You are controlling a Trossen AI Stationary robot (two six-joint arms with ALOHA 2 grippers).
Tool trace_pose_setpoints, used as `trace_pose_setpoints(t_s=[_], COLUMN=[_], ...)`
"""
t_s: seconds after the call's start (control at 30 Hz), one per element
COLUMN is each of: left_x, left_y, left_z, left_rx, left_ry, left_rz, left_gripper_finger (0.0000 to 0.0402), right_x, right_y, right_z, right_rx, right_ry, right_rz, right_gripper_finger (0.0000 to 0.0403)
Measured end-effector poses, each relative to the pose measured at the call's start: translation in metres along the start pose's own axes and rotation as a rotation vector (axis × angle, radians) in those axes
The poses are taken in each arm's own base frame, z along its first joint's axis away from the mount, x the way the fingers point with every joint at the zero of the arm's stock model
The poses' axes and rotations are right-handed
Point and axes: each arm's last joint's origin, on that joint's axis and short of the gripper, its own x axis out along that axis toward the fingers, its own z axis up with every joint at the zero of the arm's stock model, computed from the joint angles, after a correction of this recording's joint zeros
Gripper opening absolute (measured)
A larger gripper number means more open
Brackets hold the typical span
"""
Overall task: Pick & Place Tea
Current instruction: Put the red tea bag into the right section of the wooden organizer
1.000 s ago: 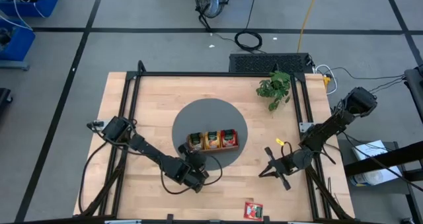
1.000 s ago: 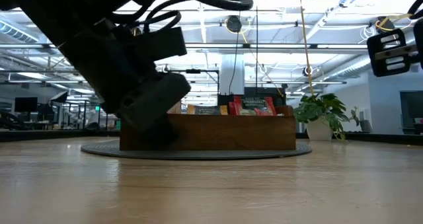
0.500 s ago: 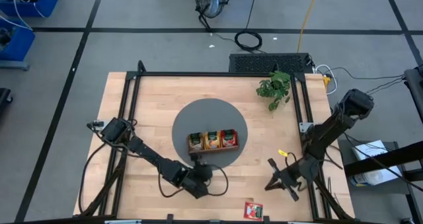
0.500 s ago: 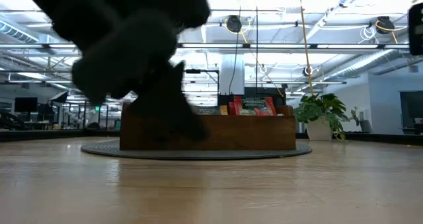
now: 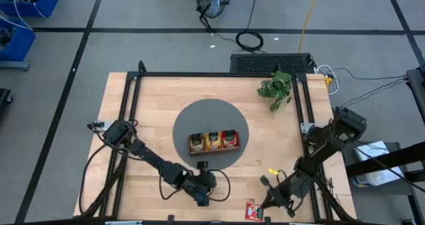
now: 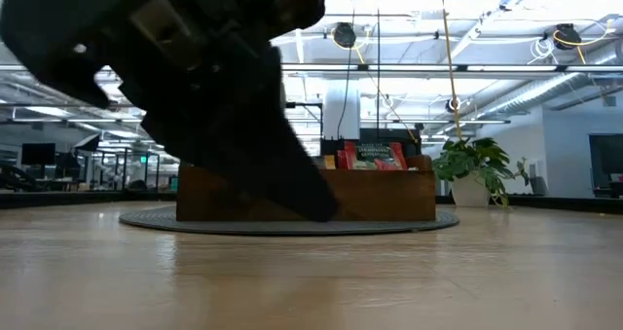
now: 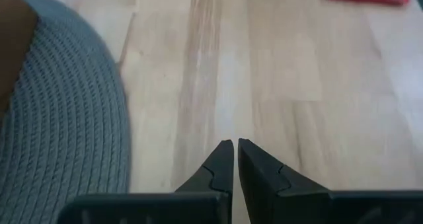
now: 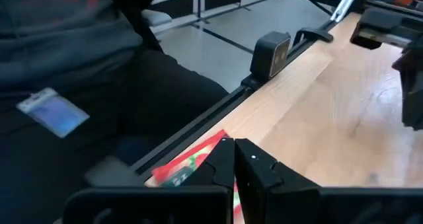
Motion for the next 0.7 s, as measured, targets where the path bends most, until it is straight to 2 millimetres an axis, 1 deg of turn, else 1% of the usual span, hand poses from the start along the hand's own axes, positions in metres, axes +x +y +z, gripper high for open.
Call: trace_pose_setpoints(t_s=[0.07,0.2,0.33,0.4,0.6,0.7], left_x=[0.0,0.0,-0.001,-0.001,-0.001,-0.001], left_y=[-0.002,-0.007,-0.009,-0.008,-0.008,-0.008], left_z=[0.001,0.009,0.013,0.013,0.013,0.015], left_rx=[-0.004,-0.018,0.042,0.047,0.026,0.01], left_ry=[-0.023,-0.089,-0.136,-0.135,-0.138,-0.153], left_rz=[-0.019,-0.077,-0.093,-0.092,-0.095,-0.096], left_gripper_finger=[0.0031,0.0031,0.0031,0.0031,0.0031,0.0031], right_x=[0.011,0.023,0.026,0.027,0.032,0.033], right_y=[0.003,0.007,0.012,0.015,0.023,0.021], right_z=[-0.001,-0.003,-0.004,-0.003,0.008,0.004], right_rx=[-0.004,0.02,0.13,0.171,0.186,0.23], right_ry=[0.016,0.053,0.129,0.132,0.126,0.202], right_rz=[-0.001,0.032,0.072,0.079,0.12,0.071], right_gripper_finger=[0.0,0.0,0.0,0.0,0.0,0.0])
